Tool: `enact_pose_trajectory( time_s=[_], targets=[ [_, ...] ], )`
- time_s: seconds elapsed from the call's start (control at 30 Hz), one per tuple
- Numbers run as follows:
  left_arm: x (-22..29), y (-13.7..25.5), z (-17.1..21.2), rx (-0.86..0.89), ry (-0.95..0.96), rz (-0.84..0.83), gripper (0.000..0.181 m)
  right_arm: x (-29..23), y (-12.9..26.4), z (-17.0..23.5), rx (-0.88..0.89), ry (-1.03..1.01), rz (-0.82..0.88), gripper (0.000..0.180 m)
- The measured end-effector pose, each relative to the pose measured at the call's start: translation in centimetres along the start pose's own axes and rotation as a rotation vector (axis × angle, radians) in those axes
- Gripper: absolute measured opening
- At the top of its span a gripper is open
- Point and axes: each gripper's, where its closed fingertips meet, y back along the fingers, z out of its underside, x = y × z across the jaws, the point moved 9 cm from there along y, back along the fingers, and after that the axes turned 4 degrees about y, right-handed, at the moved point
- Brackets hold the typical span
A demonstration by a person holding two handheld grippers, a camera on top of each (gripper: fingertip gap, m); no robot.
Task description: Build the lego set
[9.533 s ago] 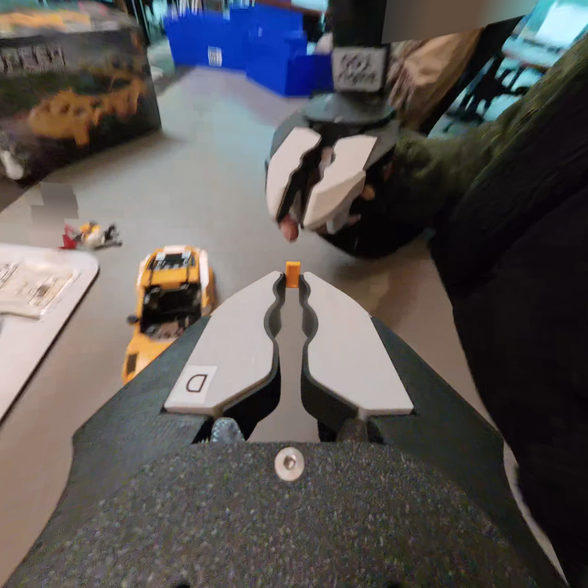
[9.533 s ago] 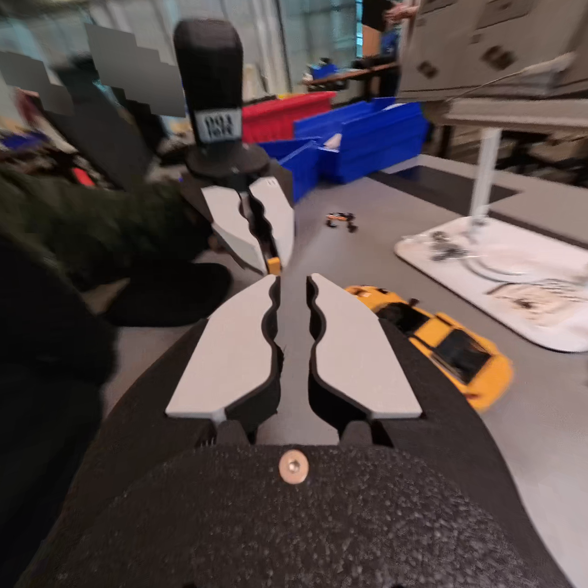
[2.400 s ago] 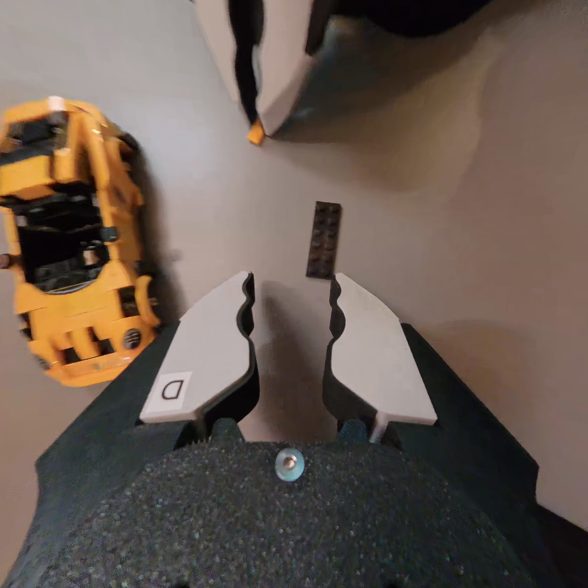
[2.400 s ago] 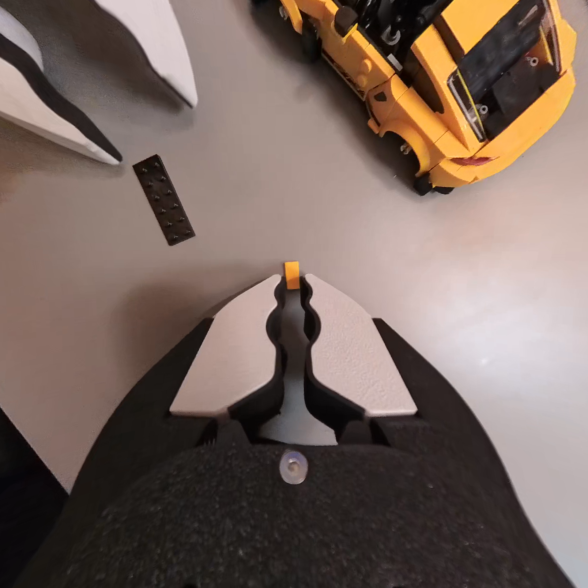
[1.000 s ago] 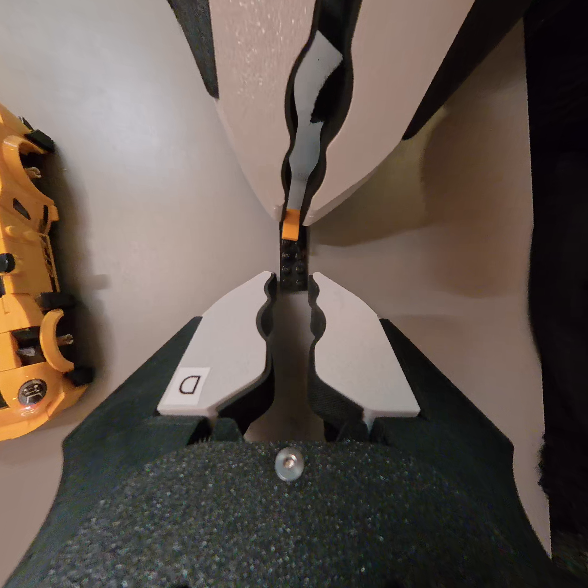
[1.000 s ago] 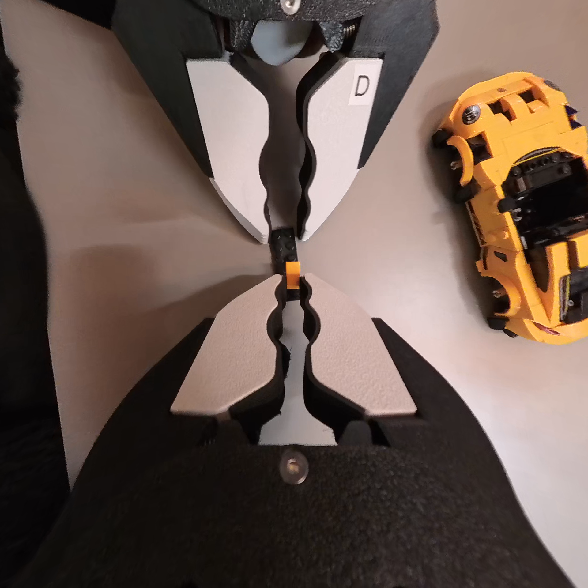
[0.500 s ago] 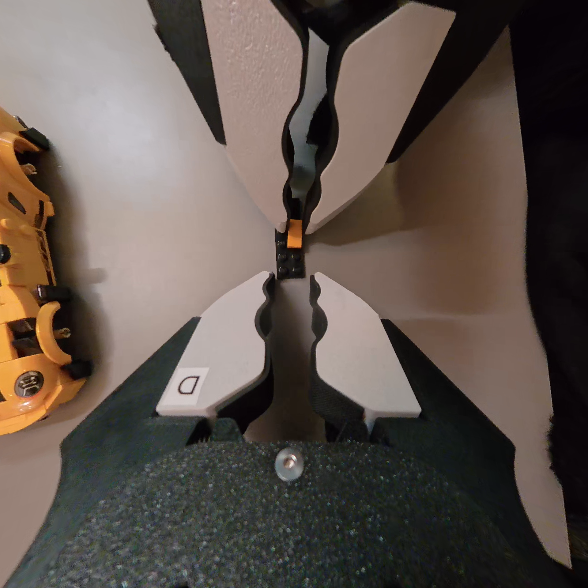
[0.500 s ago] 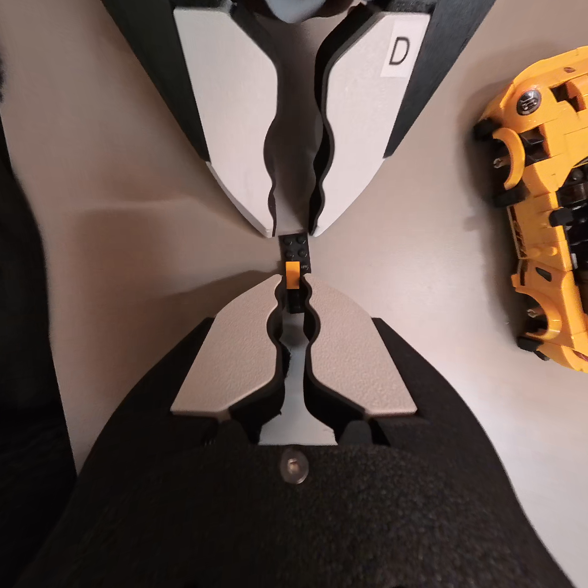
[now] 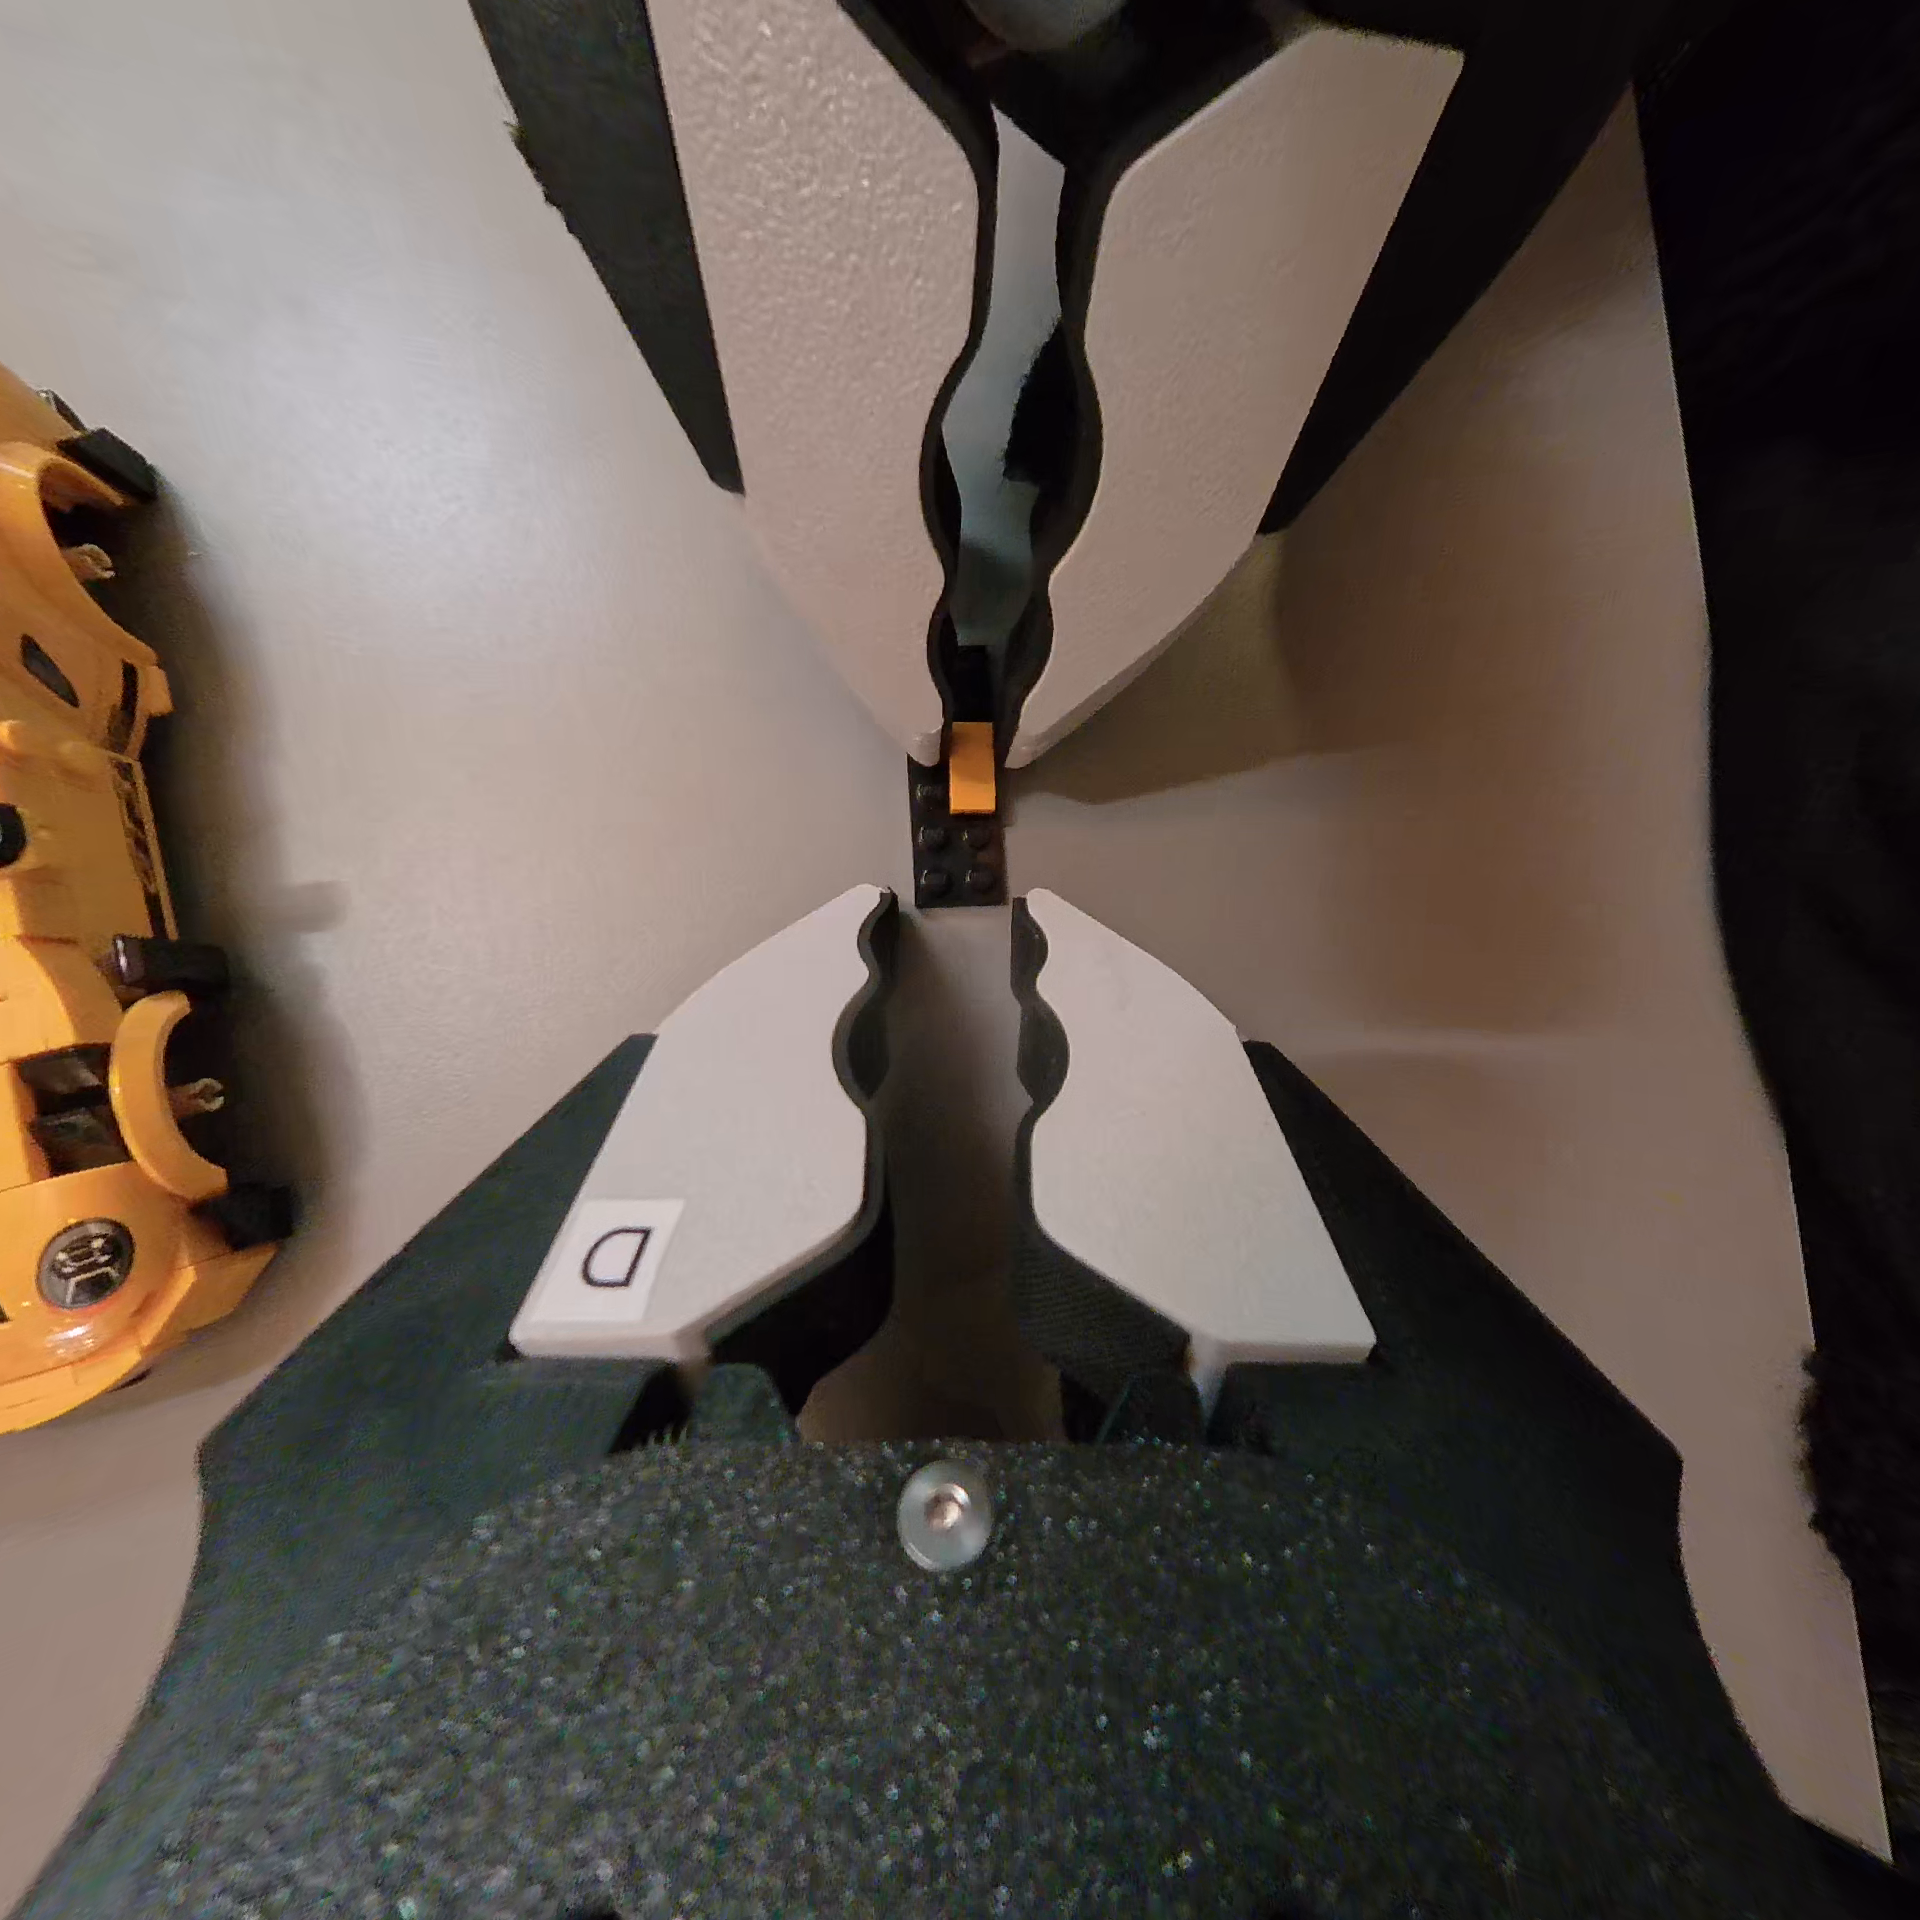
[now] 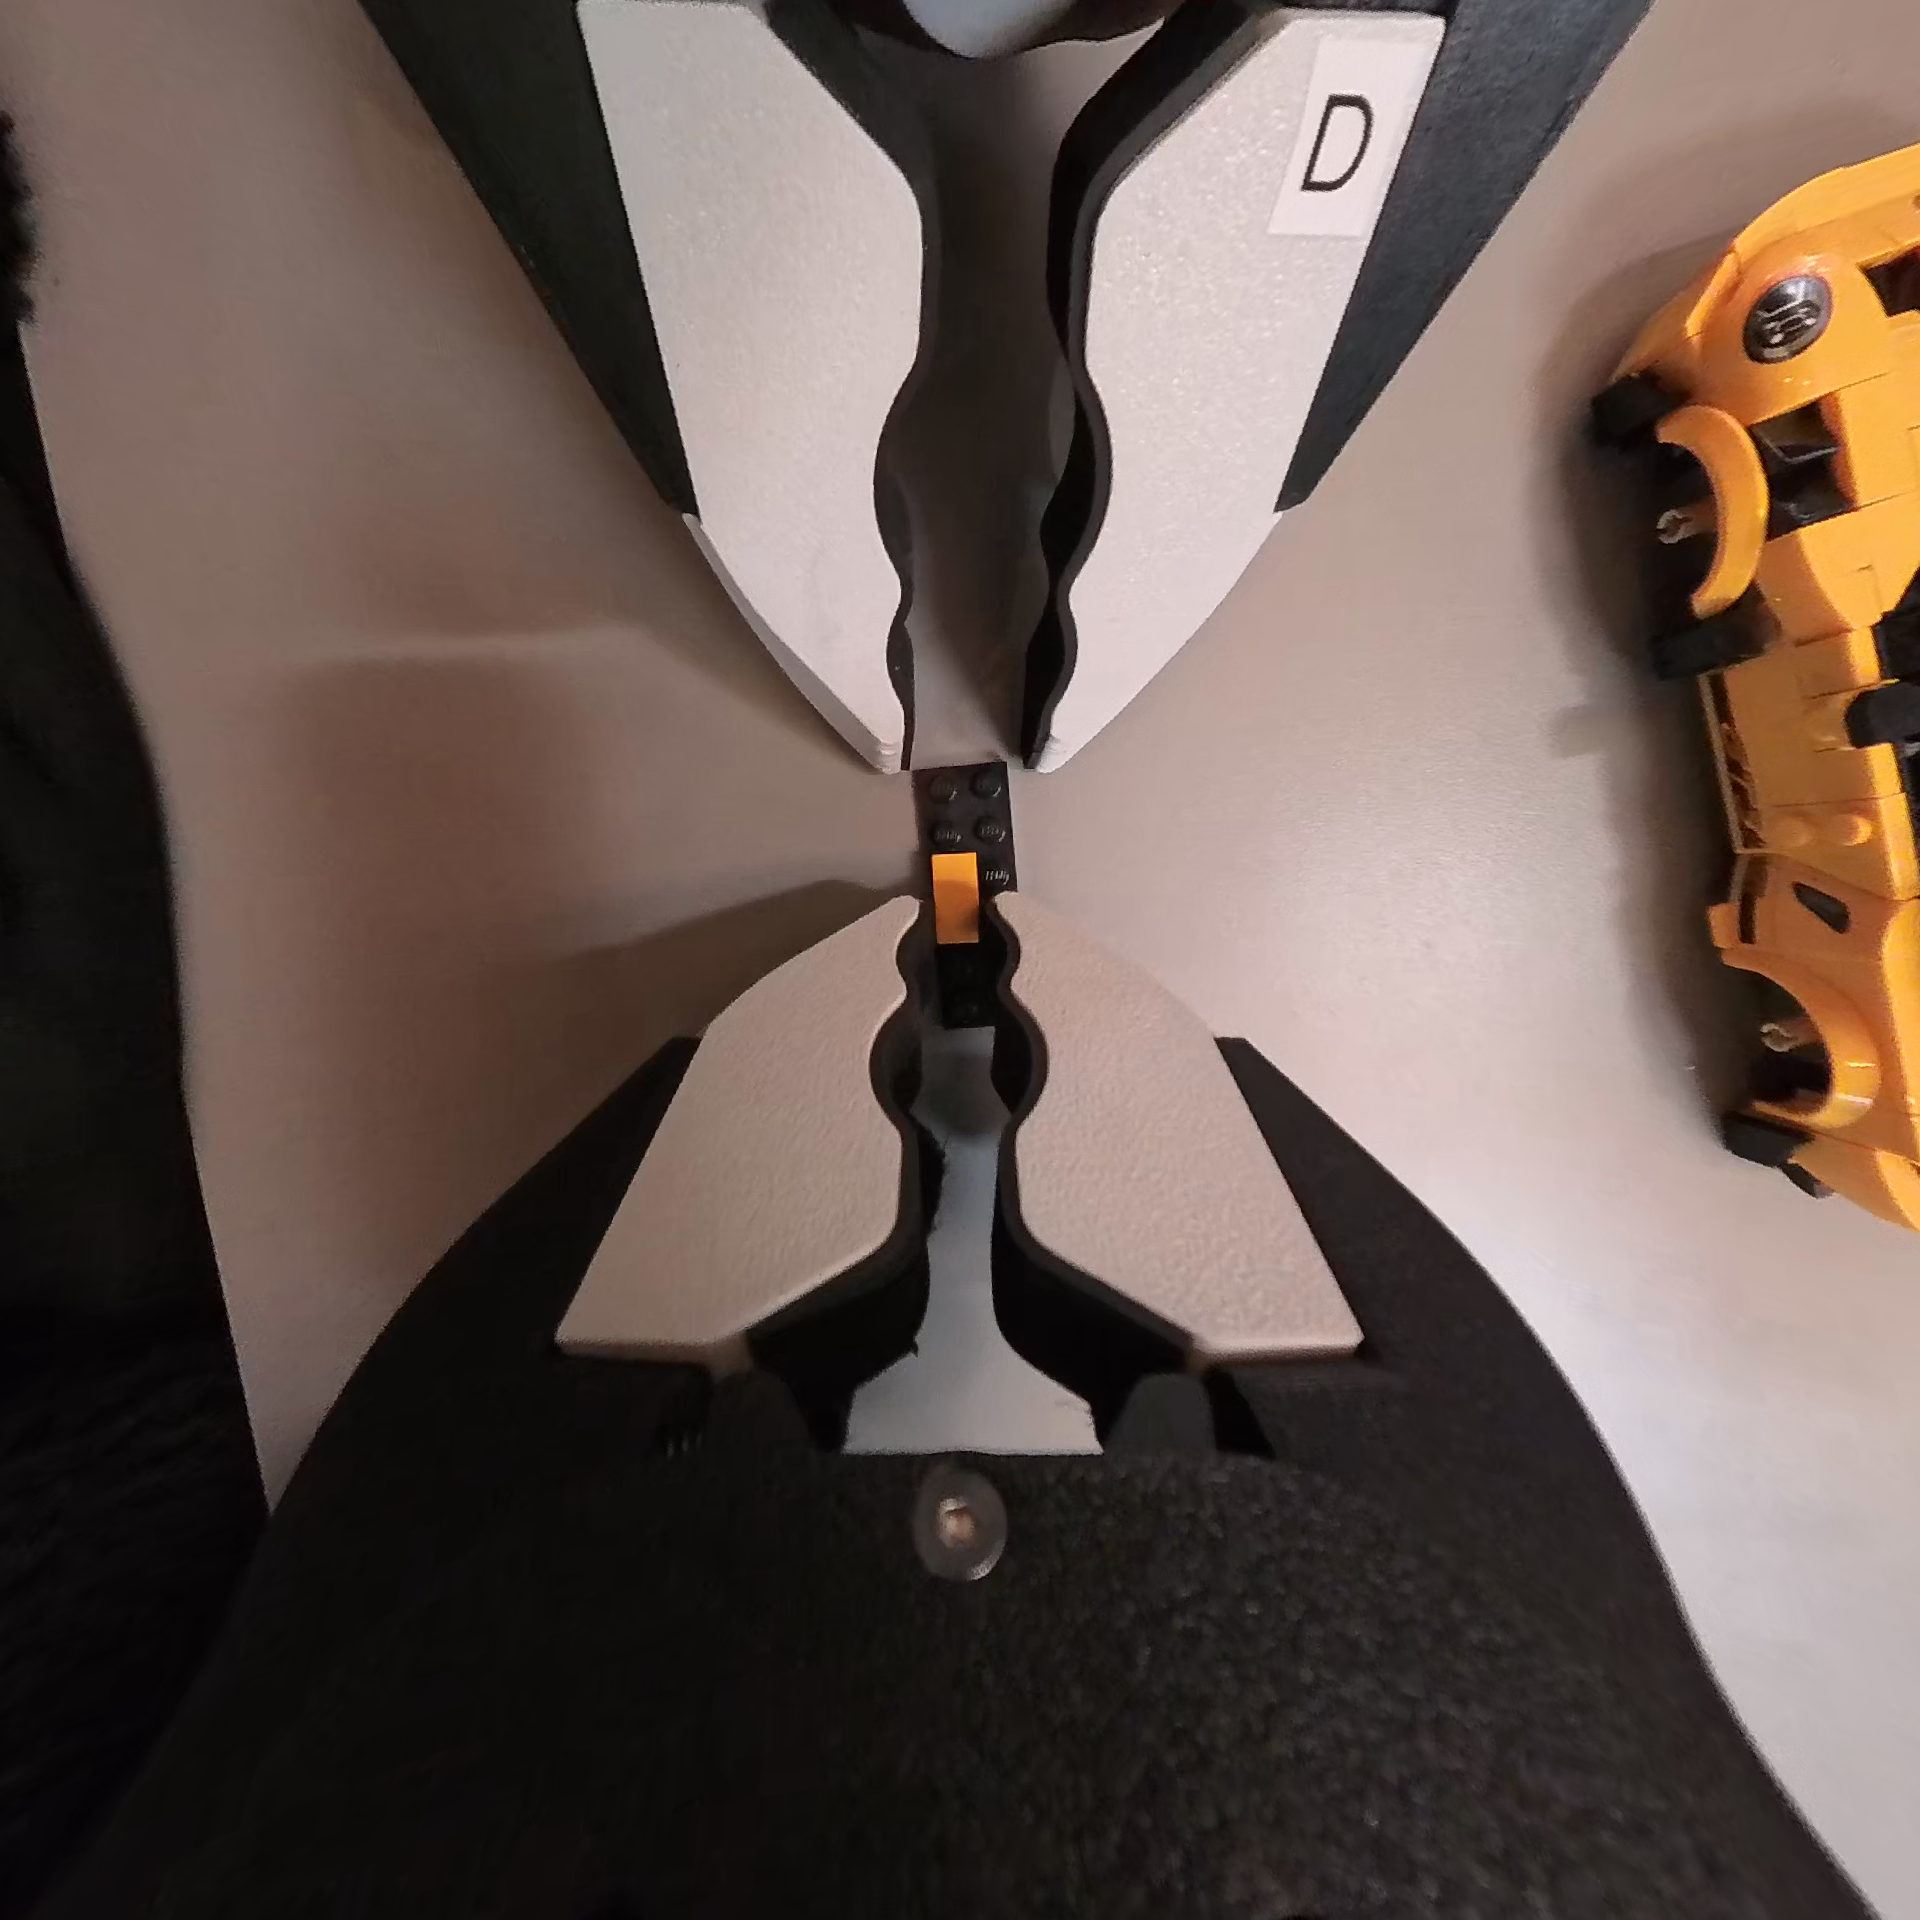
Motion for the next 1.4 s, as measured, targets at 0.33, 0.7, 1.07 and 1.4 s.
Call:
enact_pose_trajectory(
  time_s=[0.33, 0.7, 1.07, 1.4],
  targets=[
    [0.1, 0.0, 0.0, 0.0, -0.013, 0.001, 0.021, 0.0, 0.1, -0.1, 0.01, -0.003, -0.009, 0.009],
    [0.2, -0.2, -0.1, 0.009, -0.022, -0.009, 0.019, 0.3, 0.7, -0.1, 0.104, -0.025, 0.009, 0.005],
    [0.1, -0.3, -0.2, 0.016, -0.02, -0.017, 0.016, 0.2, 0.0, 0.4, 0.085, -0.045, -0.014, 0.002],
    [0.1, -0.3, -0.1, 0.019, -0.016, -0.015, 0.016, 0.4, 0.0, 0.2, 0.054, -0.099, -0.035, 0.001]
  ],
)
